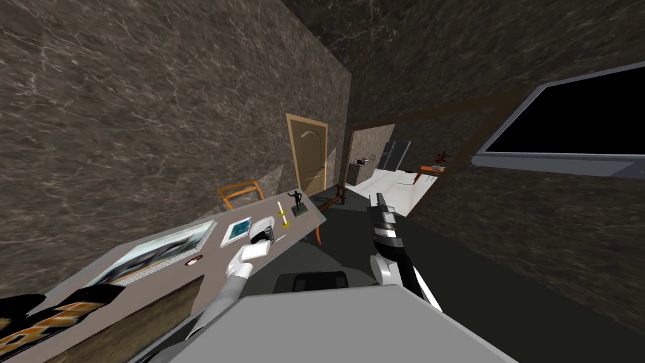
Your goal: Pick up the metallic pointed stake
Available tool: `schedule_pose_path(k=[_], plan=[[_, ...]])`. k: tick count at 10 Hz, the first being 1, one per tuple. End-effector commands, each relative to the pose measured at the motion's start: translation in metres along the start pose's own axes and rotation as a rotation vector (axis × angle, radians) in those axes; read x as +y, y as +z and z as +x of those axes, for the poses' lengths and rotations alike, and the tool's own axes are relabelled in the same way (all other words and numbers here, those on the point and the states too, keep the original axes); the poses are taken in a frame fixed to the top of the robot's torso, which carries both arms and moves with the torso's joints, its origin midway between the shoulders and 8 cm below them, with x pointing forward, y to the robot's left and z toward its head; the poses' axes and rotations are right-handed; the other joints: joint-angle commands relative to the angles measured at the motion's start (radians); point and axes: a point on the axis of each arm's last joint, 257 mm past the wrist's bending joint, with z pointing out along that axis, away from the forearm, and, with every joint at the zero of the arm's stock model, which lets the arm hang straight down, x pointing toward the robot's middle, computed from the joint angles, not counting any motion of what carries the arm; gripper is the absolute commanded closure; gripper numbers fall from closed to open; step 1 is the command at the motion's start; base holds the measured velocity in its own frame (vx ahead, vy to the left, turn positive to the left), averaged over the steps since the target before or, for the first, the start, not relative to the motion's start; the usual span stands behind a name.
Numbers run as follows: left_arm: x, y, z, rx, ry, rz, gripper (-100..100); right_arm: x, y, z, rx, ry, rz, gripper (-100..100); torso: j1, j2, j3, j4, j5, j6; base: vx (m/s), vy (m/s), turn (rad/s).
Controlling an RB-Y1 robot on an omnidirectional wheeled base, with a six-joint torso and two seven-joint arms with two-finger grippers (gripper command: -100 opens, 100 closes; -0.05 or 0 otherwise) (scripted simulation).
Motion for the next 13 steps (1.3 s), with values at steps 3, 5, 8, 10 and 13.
schedule_pose_path(k=[3, 5, 8, 10, 13], plan=[[0.033, 0.009, -0.028, -0.064, -0.044, -0.127, -100, 0.0, 0.0, 0.0, 0.0, 0.0, 0.0, 0, -0.001, -0.001, -0.001, 0.0, 0.0, 0.0, -0.014, 0.016, -0.145], [0.054, 0.011, -0.043, -0.097, -0.066, -0.193, -100, 0.0, 0.0, 0.0, 0.0, 0.0, 0.0, 0, -0.001, -0.002, -0.001, 0.0, 0.0, 0.0, -0.005, 0.019, -0.126], [0.073, 0.011, -0.057, -0.129, -0.089, -0.255, -100, 0.0, 0.0, 0.0, 0.0, 0.0, 0.0, 0, -0.002, -0.002, -0.001, 0.0, 0.0, 0.001, 0.002, 0.016, -0.11], [0.088, 0.01, -0.069, -0.156, -0.111, -0.305, -100, 0.0, 0.0, 0.0, 0.0, 0.0, 0.0, 0, -0.001, -0.003, -0.001, 0.0, 0.0, 0.0, 0.008, 0.014, -0.112], [0.115, 0.004, -0.09, -0.206, -0.156, -0.398, -100, 0.0, 0.0, 0.0, 0.0, 0.0, 0.0, 0, -0.001, -0.004, -0.002, -0.001, 0.0, 0.001, 0.021, 0.019, -0.147]])
